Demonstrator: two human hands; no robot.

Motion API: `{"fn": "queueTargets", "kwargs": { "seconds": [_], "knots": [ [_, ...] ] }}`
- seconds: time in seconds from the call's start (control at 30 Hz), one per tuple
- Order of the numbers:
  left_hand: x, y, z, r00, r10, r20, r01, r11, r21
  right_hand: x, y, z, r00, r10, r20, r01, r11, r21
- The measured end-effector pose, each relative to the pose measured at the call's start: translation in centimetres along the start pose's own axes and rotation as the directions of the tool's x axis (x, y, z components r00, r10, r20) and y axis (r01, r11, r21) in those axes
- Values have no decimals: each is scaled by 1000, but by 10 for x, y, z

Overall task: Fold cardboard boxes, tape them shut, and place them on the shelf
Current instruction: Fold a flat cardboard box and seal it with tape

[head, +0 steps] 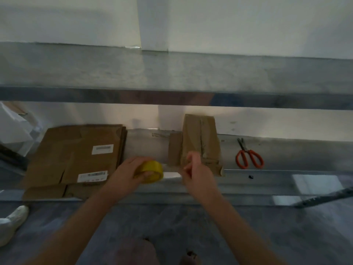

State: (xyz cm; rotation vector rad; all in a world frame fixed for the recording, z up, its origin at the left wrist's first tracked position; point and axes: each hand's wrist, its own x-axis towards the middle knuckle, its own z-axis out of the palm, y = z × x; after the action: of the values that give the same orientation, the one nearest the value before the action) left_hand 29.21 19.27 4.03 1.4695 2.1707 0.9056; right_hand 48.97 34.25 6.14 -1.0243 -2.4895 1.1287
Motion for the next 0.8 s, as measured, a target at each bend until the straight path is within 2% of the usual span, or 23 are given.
{"fn": "queueTargets", "kwargs": {
  "seconds": [0.1, 0.23, 0.3, 0.4, 0.63, 0.8],
  "knots": [
    [15, 43, -3, 1000, -27, 9, 28, 999, -38, 7, 11, -49, 999, 11, -51, -12, 1000, -7],
    [34, 63, -2, 999, -20, 48, 16, 997, 78, 14, 24, -85, 999, 20, -32, -21, 999, -41],
    [42, 65, -1, 995, -71, 75, 70, 997, 11, 17, 32, -94, 999, 13, -39, -15, 999, -52],
    [55, 67, 6, 980, -158, 120, 176, 973, -152, 24, 48, -107, 996, 80, -47, -78, 996, 48],
    [68, 54, 14, 961, -175, 215, 200, 975, -98, 27, 82, -115, 974, 228, -4, -219, 941, 256],
    [81, 49, 12, 956, -206, 210, 248, 947, -201, 33, 97, -115, 963, 268, -16, -246, 903, 354]
  ]
}}
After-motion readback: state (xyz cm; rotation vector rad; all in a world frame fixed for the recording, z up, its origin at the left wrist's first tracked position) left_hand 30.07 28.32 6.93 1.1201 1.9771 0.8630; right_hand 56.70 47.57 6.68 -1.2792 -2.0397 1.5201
